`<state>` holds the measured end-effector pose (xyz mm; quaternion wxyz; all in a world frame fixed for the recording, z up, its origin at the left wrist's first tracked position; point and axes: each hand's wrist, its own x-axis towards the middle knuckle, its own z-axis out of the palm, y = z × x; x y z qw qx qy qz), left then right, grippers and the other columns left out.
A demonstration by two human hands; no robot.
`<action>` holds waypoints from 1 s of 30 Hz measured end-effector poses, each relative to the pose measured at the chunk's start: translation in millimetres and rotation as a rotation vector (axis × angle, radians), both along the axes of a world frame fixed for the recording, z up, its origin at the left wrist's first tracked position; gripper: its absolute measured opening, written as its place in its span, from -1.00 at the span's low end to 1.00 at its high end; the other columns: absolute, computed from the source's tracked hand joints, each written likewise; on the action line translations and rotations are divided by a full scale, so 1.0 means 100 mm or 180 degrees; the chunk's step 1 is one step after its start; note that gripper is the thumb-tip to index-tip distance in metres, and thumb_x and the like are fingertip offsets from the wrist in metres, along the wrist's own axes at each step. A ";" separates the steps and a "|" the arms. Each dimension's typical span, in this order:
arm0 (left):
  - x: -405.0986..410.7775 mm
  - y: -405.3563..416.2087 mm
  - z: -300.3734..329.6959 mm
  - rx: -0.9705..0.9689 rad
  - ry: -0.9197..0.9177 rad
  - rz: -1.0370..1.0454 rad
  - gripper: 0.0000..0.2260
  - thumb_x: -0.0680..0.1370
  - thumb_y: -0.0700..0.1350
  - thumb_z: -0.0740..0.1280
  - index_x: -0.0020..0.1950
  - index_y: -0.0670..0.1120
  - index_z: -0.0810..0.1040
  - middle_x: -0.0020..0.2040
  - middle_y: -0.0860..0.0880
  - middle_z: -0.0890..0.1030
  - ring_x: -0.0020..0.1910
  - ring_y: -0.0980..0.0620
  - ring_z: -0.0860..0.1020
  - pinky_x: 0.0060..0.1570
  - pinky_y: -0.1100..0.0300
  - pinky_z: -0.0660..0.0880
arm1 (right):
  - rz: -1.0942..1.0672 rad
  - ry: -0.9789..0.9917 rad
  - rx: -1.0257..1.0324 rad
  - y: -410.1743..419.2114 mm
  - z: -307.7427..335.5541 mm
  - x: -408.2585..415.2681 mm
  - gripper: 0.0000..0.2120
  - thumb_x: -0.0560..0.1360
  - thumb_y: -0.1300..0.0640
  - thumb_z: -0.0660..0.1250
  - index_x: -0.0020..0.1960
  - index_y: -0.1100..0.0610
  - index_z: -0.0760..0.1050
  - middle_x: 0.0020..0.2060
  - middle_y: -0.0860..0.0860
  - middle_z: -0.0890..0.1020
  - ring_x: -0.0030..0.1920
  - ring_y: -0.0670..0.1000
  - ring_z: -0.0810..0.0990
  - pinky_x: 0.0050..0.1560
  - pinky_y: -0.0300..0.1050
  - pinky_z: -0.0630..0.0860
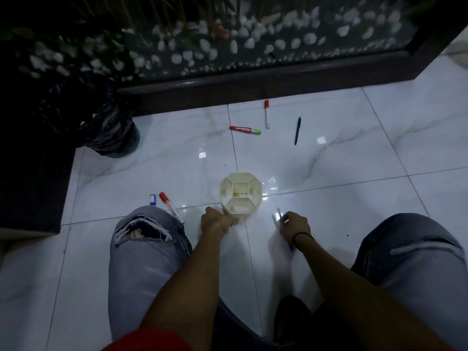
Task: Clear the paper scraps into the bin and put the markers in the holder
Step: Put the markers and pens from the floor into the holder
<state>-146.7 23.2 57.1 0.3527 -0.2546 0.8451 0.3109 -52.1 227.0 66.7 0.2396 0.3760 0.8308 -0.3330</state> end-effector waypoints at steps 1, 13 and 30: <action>-0.02 -0.02 0.04 -0.0006 0.0053 0.0139 -0.14 0.08 0.19 0.58 0.28 -0.13 0.44 0.18 -0.15 0.60 0.11 -0.16 0.63 0.05 -0.05 0.64 | -0.0265 0.0240 -0.0044 0.03 0.11 -0.08 -0.80 0.50 0.18 0.25 0.06 0.08 0.58 0.03 0.10 0.64 0.06 0.15 0.61 0.01 -0.16 0.50; -0.18 -0.14 0.60 -0.0075 0.0673 0.0437 -0.66 0.54 -0.17 0.36 0.31 -0.17 0.57 0.31 -0.14 0.59 0.29 -0.17 0.55 0.07 0.17 0.47 | 0.1122 0.0618 0.0692 -0.06 0.85 -0.70 -0.82 0.46 -0.04 0.39 0.04 -0.09 0.67 -0.08 0.04 0.67 -0.07 0.11 0.63 -0.09 -0.05 0.61; -0.28 -0.79 0.55 -0.0271 0.0638 0.0980 -0.69 0.57 -0.10 0.31 0.20 -0.29 0.57 0.16 -0.23 0.65 0.11 -0.19 0.63 0.11 -0.03 0.62 | 0.1776 0.0428 0.1077 -0.46 0.91 -1.22 -0.65 0.32 0.31 0.45 0.09 0.13 0.63 0.03 0.15 0.62 0.02 0.18 0.62 0.01 -0.01 0.62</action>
